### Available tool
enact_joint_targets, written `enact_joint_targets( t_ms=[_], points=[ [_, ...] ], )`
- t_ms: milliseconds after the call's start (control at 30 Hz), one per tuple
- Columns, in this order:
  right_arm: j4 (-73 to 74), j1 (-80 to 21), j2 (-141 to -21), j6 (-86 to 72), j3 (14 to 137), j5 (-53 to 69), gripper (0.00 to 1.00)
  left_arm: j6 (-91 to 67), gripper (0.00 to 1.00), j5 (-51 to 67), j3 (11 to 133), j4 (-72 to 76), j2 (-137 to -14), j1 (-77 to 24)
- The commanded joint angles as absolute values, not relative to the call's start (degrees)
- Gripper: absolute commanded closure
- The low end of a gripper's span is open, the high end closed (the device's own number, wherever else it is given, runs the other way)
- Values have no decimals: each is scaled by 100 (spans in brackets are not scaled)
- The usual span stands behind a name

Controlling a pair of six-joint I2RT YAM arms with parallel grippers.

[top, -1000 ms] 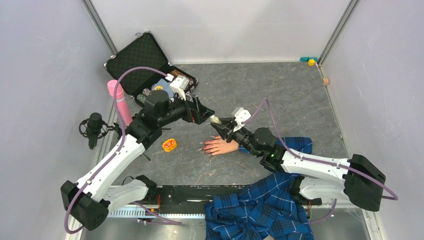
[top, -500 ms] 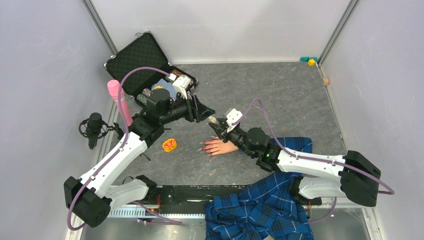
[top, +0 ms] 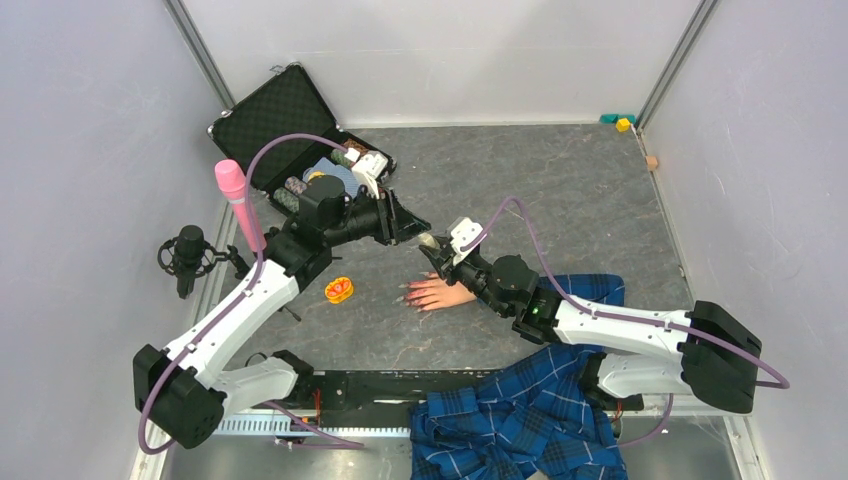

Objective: Paint the nails
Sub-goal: Screw the nail polish bottle.

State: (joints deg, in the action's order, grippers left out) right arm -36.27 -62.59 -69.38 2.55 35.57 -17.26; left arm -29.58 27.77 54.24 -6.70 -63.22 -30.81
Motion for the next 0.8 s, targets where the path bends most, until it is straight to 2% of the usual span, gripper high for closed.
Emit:
enact_joint_targets(
  t_ms=[0, 67, 300, 500, 767],
  points=[
    [-3831, -6293, -6946, 318, 3876, -1880, 100, -3103, 62, 3054, 5445, -411, -6358, -3045],
    [-3835, -6293, -6938, 283, 3876, -1842, 100, -3117, 67, 3105, 5456, -413, -6386, -3048],
    [-3852, -6284, -6871, 101, 3868, -1861, 100, -3112, 98, 3503, 5458, -231, -6413, -3046],
    [-4086, -6146, -6566, -364, 3687, -1380, 100, -2998, 98, 3999, 5458, -28, -6277, -3041],
    [-5200, -5338, -6063, -1619, 3084, 617, 100, -2919, 98, 5127, 5518, 435, -6116, -3060]
  ],
)
